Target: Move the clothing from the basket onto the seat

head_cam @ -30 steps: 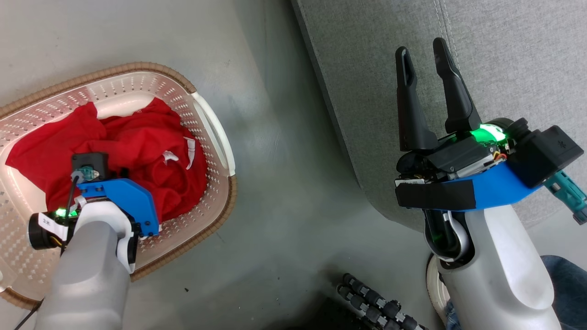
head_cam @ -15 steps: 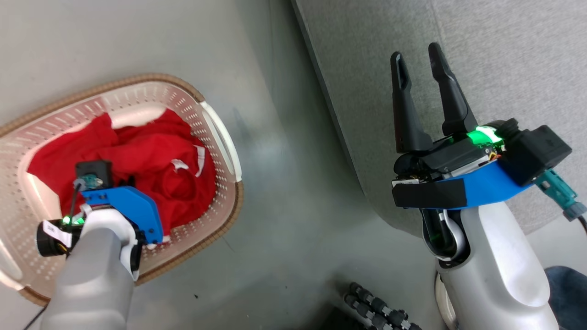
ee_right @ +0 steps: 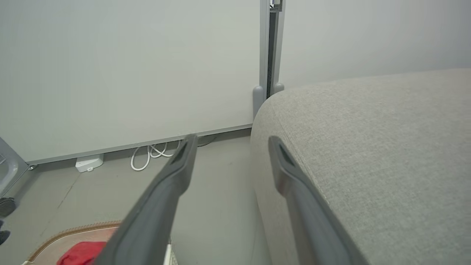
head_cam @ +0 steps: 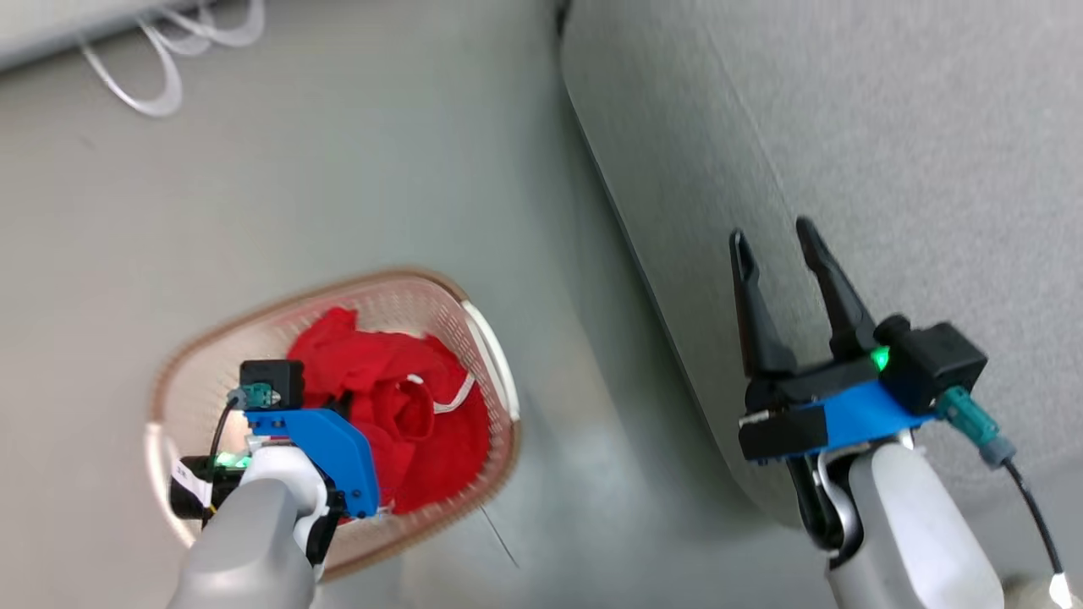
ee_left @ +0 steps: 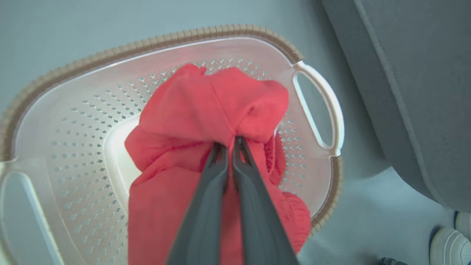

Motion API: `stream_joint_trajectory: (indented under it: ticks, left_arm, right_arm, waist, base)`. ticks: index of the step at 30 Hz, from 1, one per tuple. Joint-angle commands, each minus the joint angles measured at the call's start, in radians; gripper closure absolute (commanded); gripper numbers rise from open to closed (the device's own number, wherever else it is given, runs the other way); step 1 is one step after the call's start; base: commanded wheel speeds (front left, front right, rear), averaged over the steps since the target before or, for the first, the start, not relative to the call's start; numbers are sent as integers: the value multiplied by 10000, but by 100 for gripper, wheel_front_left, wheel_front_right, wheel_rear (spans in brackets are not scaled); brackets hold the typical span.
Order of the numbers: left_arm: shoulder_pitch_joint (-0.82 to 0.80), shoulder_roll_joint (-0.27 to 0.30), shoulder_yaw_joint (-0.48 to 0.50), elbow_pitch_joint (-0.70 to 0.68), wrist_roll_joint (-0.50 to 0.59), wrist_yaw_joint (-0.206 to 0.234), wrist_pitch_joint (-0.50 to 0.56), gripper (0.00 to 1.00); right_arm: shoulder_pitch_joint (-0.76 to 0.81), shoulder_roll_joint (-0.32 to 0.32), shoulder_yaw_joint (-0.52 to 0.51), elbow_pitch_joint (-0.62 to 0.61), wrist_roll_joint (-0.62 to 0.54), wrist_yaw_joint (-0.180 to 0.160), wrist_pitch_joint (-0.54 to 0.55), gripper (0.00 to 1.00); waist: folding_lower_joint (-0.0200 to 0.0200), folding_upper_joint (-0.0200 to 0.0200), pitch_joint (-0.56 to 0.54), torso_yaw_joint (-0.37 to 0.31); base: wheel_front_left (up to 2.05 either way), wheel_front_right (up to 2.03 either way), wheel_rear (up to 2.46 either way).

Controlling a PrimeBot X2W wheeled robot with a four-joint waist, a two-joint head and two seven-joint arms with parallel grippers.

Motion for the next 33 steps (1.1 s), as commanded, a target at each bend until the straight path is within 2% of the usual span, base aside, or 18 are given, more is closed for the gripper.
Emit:
stream_joint_trajectory:
  ticks: [1,5,9,15,19,24,33]
  left_arm:
    - [321,-7,-257,-215,-339,-193,11,100]
    - [771,-13,-1317,-1241,-1390,-403,263,100]
    - [981,-8,-2623,-2509,-2428,-398,555,100]
    - [430,5,-4158,-4254,-3861,53,787,100]
    - [-112,6,-5069,-4995,-4283,321,808,100]
    - [-807,-2,-5895,-5524,-4722,527,954,100]
    - [-1779,5,-6646,-5782,-5540,797,767,100]
  right_arm:
    - [266,-28,-70,124,-174,-3,-6,0]
    - [780,-28,-229,443,-353,-3,-5,0]
    - [1295,-28,-383,590,-558,-3,84,0]
    - [2025,-28,-576,414,-738,-3,363,0]
    - [2405,-23,-663,232,-737,-3,559,0]
    - [2615,-25,-480,22,-737,-3,773,0]
    - [2744,-25,-148,-327,-773,-3,959,0]
  waist:
    - [2,0,-1813,975]
    - [2,0,-2870,1368]
    - [2,0,-3643,1785]
    - [2,0,-4305,2309]
    - [2,0,-4633,2524]
    - [2,0,-4895,2643]
    - [2,0,-5135,2623]
  base:
    - [0,0,0]
    - [0,0,0]
    - [0,0,0]
    - [0,0,0]
    - [0,0,0]
    - [0,0,0]
    - [0,0,0]
